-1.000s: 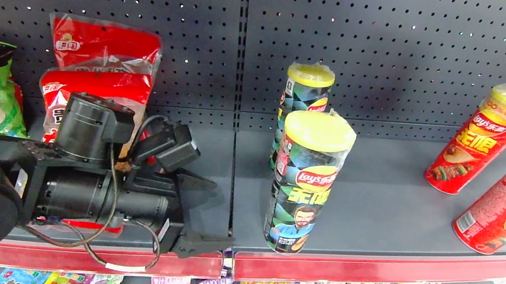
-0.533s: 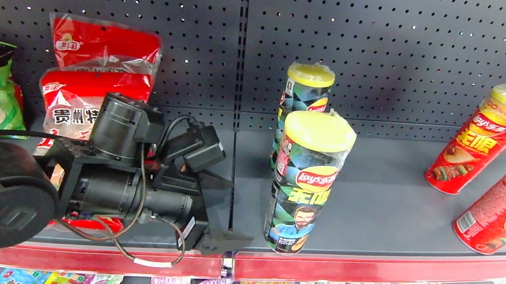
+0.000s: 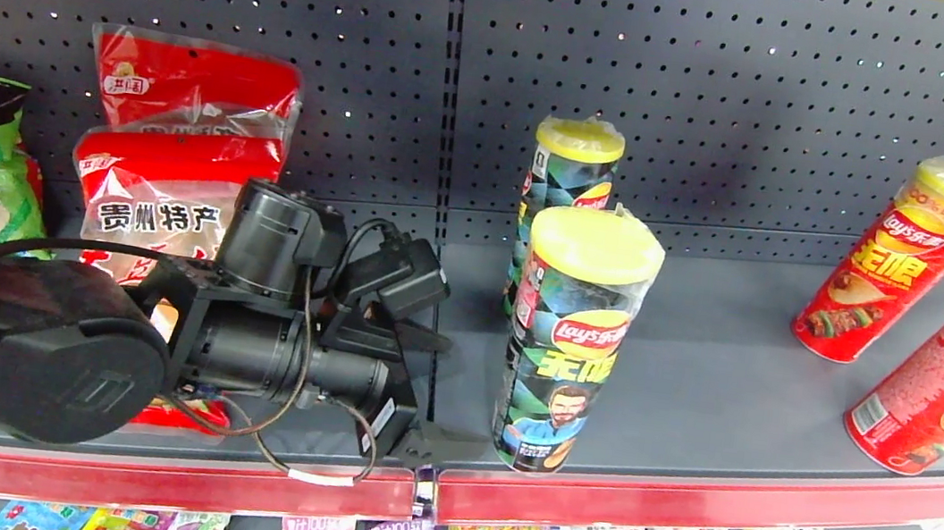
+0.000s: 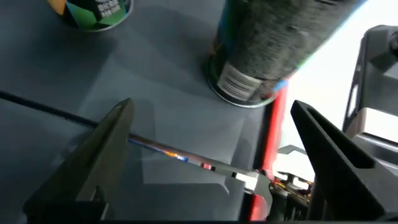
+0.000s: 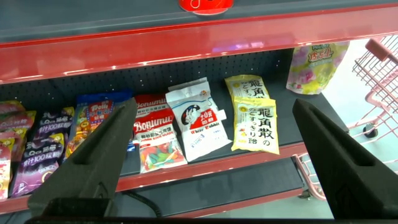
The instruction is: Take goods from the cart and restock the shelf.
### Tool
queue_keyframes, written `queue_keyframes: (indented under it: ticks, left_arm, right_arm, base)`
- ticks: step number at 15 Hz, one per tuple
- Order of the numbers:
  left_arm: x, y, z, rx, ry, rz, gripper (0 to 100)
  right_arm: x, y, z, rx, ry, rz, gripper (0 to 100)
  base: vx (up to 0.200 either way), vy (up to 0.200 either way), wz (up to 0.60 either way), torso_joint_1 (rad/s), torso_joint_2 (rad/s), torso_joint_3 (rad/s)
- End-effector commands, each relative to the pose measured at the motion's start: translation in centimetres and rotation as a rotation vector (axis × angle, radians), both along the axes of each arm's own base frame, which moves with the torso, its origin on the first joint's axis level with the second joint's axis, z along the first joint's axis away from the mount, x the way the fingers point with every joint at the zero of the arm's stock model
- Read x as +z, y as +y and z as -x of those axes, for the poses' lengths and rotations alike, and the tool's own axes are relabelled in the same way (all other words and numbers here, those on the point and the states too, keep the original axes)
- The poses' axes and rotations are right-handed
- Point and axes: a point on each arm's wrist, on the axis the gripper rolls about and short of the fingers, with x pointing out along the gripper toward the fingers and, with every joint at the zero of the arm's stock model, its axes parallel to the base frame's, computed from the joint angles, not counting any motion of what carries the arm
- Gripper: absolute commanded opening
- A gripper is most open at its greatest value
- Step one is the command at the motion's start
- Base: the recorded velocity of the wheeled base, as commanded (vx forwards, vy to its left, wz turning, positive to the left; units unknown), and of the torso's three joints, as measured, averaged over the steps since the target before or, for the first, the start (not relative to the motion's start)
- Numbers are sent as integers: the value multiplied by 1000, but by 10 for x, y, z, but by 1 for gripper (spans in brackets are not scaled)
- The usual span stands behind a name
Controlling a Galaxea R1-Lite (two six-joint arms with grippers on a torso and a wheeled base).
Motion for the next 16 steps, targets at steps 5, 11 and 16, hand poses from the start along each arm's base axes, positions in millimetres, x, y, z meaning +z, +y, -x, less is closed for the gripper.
queue_keyframes:
  ticks: [5, 11, 16]
  left_arm:
    - [-3, -1, -3, 23, 7, -20, 100]
    - [-4, -7, -11, 38, -7, -25, 100]
    - [-3, -13, -12, 30, -13, -24, 100]
  right_arm:
    - [0, 0, 0, 1, 2, 0, 100]
    - [0, 0, 0, 1, 2, 2, 100]
    - [0, 0, 0, -1, 2, 0, 100]
  base:
    - [0, 0, 0, 0, 0, 0]
    - [0, 0, 0, 0, 0, 0]
    - [0, 0, 0, 0, 0, 0]
